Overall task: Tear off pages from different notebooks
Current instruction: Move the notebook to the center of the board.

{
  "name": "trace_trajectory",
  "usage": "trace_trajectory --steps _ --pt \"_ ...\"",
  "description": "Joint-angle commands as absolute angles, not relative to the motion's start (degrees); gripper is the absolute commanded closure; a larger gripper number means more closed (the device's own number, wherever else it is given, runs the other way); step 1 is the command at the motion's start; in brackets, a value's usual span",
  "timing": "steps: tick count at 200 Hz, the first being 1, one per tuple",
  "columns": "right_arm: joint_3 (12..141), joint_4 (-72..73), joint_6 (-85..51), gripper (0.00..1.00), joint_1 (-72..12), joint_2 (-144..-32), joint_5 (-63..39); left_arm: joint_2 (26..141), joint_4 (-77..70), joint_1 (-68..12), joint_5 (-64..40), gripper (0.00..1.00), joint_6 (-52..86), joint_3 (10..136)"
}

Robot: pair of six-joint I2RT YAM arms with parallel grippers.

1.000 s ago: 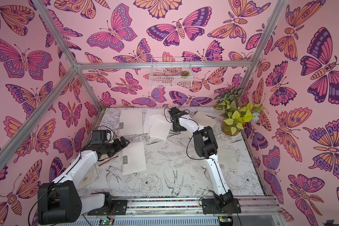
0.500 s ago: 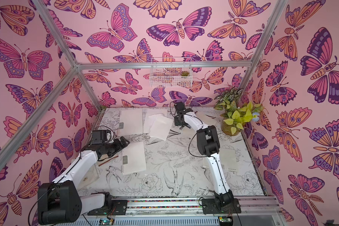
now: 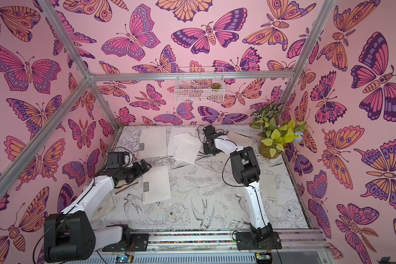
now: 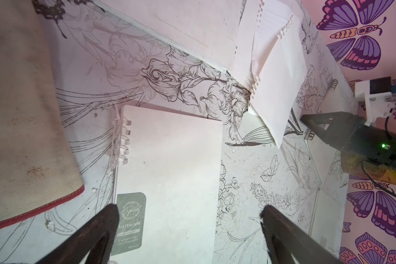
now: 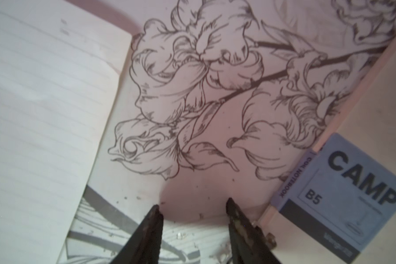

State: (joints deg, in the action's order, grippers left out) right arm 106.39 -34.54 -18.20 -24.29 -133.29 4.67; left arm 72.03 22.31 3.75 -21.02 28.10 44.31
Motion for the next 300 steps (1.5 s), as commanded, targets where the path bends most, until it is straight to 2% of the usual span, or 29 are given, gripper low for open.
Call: trace_trajectory --steps 1,35,80,102,119,156,193,216,274,290,300 --pt "102.3 -37.1 -20.2 0.49 -26.2 -129.5 3.8 72.1 22.2 4.1 -20.8 0.00 27.7 44.1" --pt "101.1 -37.2 -22.0 0.49 -25.5 -125.3 14.2 72.3 22.2 4.1 -21.3 0.00 27.6 44.4" --pt "105.5 -40.1 -22.2 0.48 -25.4 -129.5 23.0 75.0 22.1 4.1 -21.0 0.00 27.6 44.5" --pt "109.4 -42.5 -22.1 0.48 -24.7 -133.8 21.0 75.1 22.2 4.1 -21.2 0.00 27.6 44.5" --pt "111.4 -44.2 -22.1 0.53 -24.6 -135.9 18.8 74.8 22.1 4.1 -21.0 0.00 27.6 44.3" --pt "109.3 -44.8 -23.2 0.59 -24.9 -135.8 17.3 74.0 22.2 4.1 -21.3 0.00 27.9 44.4" --pt "101.8 -41.4 -24.5 0.77 -26.1 -131.2 14.4 71.9 21.6 4.0 -21.2 0.00 29.3 44.4" --pt "97.3 -41.2 -27.2 0.85 -27.9 -128.5 14.3 70.1 21.2 3.8 -20.8 0.00 30.0 43.9" --pt "76.9 -31.9 -38.6 0.89 -37.7 -115.9 9.0 68.5 19.4 1.7 -19.9 0.00 31.7 43.1" --pt "73.7 -28.6 -41.0 0.87 -42.1 -113.9 7.6 68.5 18.2 0.6 -19.3 0.00 32.1 42.9" --pt "73.3 -28.3 -41.5 0.81 -44.1 -113.3 7.2 68.8 17.7 0.1 -19.4 0.00 32.4 42.9"
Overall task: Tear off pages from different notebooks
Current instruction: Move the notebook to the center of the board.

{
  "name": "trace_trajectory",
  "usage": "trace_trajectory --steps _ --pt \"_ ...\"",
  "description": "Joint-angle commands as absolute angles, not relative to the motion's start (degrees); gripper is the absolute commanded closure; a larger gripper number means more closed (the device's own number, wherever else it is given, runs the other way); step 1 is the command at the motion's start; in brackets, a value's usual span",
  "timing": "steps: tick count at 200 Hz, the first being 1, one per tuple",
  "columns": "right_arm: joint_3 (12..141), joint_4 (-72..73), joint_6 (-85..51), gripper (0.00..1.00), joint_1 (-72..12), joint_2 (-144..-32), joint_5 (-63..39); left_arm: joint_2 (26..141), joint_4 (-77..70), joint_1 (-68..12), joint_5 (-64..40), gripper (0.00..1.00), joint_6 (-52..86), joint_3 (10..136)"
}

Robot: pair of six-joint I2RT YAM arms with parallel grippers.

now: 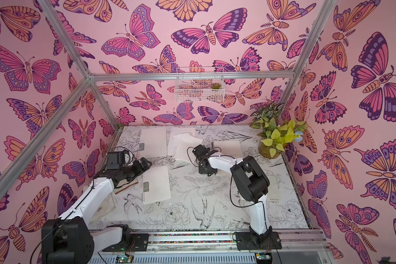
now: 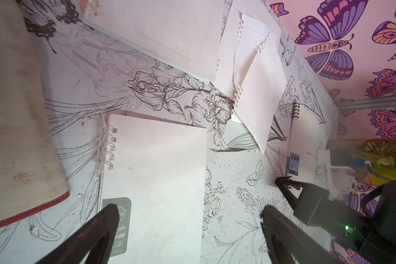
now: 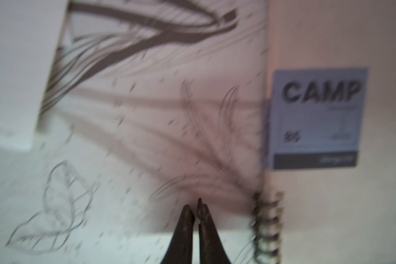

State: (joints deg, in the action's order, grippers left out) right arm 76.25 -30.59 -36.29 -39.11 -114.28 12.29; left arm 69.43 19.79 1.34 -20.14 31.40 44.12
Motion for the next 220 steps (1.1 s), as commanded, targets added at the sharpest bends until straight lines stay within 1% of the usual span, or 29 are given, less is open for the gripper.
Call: trace_trajectory --steps 1,14,32,48,64,84,105,134,153,164,179,188,220 --pt "73.4 -28.3 -41.6 0.80 -44.3 -113.2 7.3 68.8 17.7 0.1 -19.4 0.00 32.4 42.9" --pt "73.1 -28.5 -41.0 0.73 -44.2 -111.6 6.5 69.0 17.5 -0.7 -19.5 0.00 32.6 43.2" --pt "71.7 -29.2 -38.8 0.65 -41.7 -107.4 6.8 68.9 17.4 -2.0 -19.3 0.00 32.6 43.2" --pt "70.5 -31.7 -37.1 0.58 -39.2 -103.1 10.7 68.4 17.1 -3.1 -18.7 0.00 32.9 42.9" --pt "69.5 -33.9 -35.5 0.50 -36.4 -101.7 14.1 68.2 16.3 -4.5 -18.0 0.00 33.3 42.4" --pt "70.3 -35.3 -33.6 0.49 -33.3 -104.6 14.2 68.9 15.7 -5.2 -18.0 0.00 33.5 42.4" --pt "71.9 -34.5 -32.1 0.48 -32.7 -108.5 13.8 69.5 15.7 -5.3 -18.1 0.00 33.2 42.8" --pt "73.8 -33.2 -31.0 0.49 -32.8 -112.6 12.4 69.2 15.7 -5.3 -17.4 0.00 32.9 42.6" --pt "73.8 -33.1 -30.8 0.57 -32.9 -113.6 12.4 69.0 15.9 -5.3 -16.8 0.00 32.7 42.3" --pt "73.4 -32.8 -30.8 0.67 -33.3 -113.7 12.3 69.0 16.0 -5.3 -16.5 0.00 32.5 42.1" --pt "73.6 -32.9 -30.7 0.76 -34.3 -114.3 11.9 69.2 16.0 -5.4 -16.4 0.00 32.5 42.3" --pt "74.4 -33.5 -30.8 0.78 -35.4 -114.8 12.2 69.3 16.1 -5.3 -16.6 0.00 32.5 42.5" --pt "77.0 -36.5 -33.2 0.81 -40.7 -116.3 13.0 69.1 16.3 -5.3 -16.8 0.00 32.5 42.7"
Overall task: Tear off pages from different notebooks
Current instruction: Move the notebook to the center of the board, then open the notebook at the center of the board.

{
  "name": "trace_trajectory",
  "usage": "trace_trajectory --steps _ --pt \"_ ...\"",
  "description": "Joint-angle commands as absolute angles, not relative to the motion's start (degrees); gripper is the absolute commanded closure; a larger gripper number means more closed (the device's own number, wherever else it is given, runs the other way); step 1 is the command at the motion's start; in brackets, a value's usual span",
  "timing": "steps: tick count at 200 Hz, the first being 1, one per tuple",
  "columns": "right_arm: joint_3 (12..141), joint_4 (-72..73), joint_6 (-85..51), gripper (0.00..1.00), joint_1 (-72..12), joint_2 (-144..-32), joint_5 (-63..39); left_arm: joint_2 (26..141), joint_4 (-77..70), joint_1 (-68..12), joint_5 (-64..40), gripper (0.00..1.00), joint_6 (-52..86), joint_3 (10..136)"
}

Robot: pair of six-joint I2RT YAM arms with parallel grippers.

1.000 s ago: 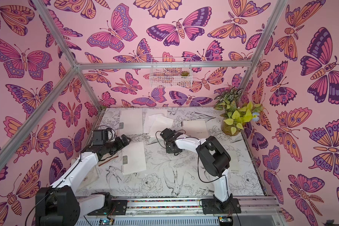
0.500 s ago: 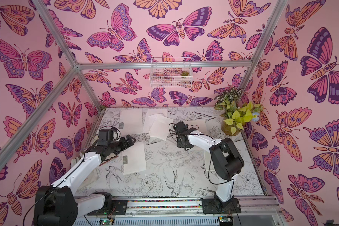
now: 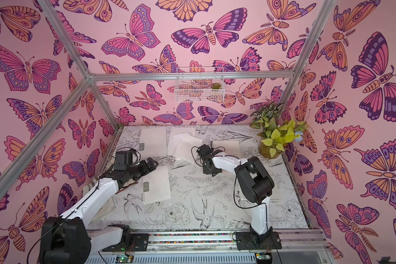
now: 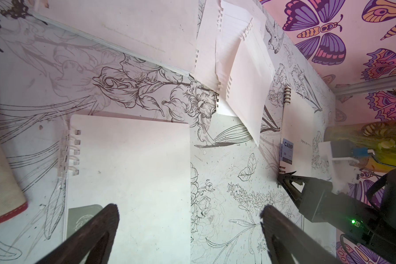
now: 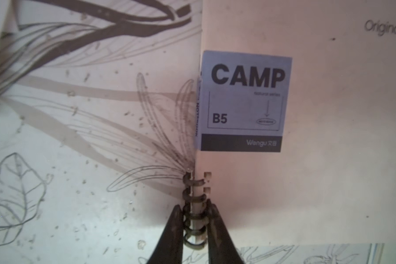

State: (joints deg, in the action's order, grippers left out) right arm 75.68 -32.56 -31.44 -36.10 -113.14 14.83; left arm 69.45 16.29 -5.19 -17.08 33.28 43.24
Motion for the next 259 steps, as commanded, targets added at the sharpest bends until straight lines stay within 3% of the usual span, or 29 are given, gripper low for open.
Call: trace_trajectory --steps 1,56,98,111,149,171,212,259 --pt "77.0 -36.6 -33.4 0.81 -41.0 -116.3 13.0 69.1 16.3 -5.3 -16.8 0.00 32.5 42.7" --pt "72.2 -37.4 -46.2 0.82 -52.8 -110.7 13.6 69.7 16.0 -5.3 -18.6 0.00 32.8 42.7" --pt "73.5 -35.8 -47.0 0.52 -60.8 -107.5 6.0 70.2 14.2 -5.7 -20.2 0.00 33.9 42.1" --pt "73.1 -35.1 -45.6 0.50 -60.4 -104.7 5.4 70.2 13.7 -6.5 -20.0 0.00 34.6 41.9" --pt "64.9 -27.9 -39.7 0.37 -50.8 -91.2 -2.1 71.9 10.4 -12.4 -18.2 0.00 36.9 40.7" --pt "59.8 -26.4 -37.0 0.33 -42.6 -86.5 2.2 75.8 8.8 -14.3 -17.7 0.00 37.8 41.1" --pt "59.0 -25.5 -30.7 0.32 -29.4 -95.5 -1.3 82.1 6.4 -17.5 -16.3 0.00 38.9 44.2" --pt "60.3 -21.7 -28.5 0.33 -27.8 -103.9 -6.4 91.7 2.5 -25.1 -16.6 0.00 41.5 49.5"
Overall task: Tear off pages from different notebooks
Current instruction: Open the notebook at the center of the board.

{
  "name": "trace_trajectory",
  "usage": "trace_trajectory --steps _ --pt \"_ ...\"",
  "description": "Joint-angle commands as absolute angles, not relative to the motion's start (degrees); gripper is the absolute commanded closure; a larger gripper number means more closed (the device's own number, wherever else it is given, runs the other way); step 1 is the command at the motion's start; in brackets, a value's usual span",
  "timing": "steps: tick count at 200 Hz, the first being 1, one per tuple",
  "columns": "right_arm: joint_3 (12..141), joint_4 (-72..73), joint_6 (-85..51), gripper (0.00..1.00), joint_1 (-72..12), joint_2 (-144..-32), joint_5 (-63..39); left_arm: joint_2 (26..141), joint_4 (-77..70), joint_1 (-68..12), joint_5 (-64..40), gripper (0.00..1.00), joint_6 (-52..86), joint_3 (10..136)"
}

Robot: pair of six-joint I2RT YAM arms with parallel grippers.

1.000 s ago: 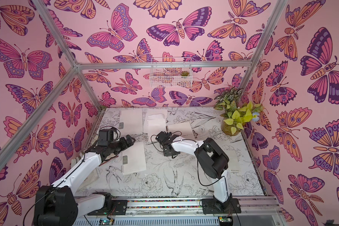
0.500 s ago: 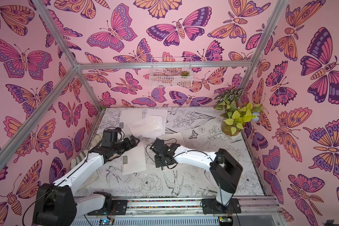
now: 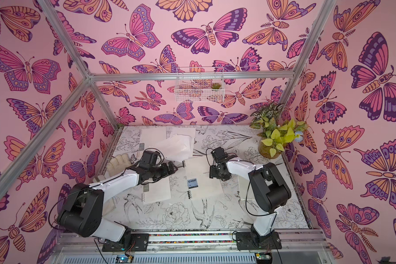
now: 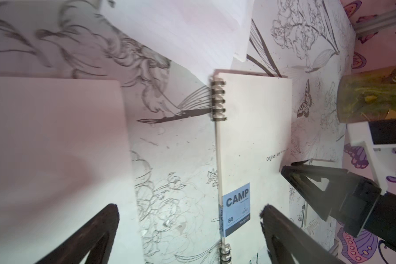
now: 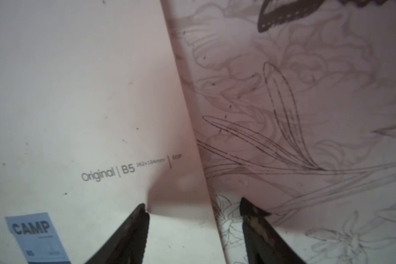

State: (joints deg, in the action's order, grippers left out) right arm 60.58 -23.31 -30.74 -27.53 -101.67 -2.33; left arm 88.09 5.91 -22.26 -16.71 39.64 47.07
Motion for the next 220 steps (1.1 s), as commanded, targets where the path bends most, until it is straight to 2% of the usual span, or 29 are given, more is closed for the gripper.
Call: trace_trajectory --steps 1,49,71,129,178,220 --pt "60.3 -21.6 -28.5 0.33 -27.8 -103.9 -6.5 91.9 2.3 -25.3 -16.6 0.00 41.5 49.5" --pt "56.6 -18.4 -29.1 0.46 -27.9 -99.7 -8.2 100.5 -1.2 -28.3 -19.8 0.00 43.2 55.0" --pt "55.3 -17.2 -29.0 0.50 -28.3 -97.6 -9.3 103.3 -1.6 -28.7 -21.5 0.02 43.3 57.3" --pt "56.7 -19.7 -27.7 0.50 -30.6 -95.6 -8.2 105.3 -2.6 -28.7 -24.7 0.10 43.3 58.7" --pt "58.5 -22.4 -26.3 0.50 -31.7 -95.6 -6.4 105.5 -2.5 -28.6 -25.8 0.10 43.2 58.7" --pt "57.5 -19.6 -28.2 0.50 -31.8 -92.8 -9.8 104.8 -2.6 -28.2 -26.0 0.10 43.0 58.0"
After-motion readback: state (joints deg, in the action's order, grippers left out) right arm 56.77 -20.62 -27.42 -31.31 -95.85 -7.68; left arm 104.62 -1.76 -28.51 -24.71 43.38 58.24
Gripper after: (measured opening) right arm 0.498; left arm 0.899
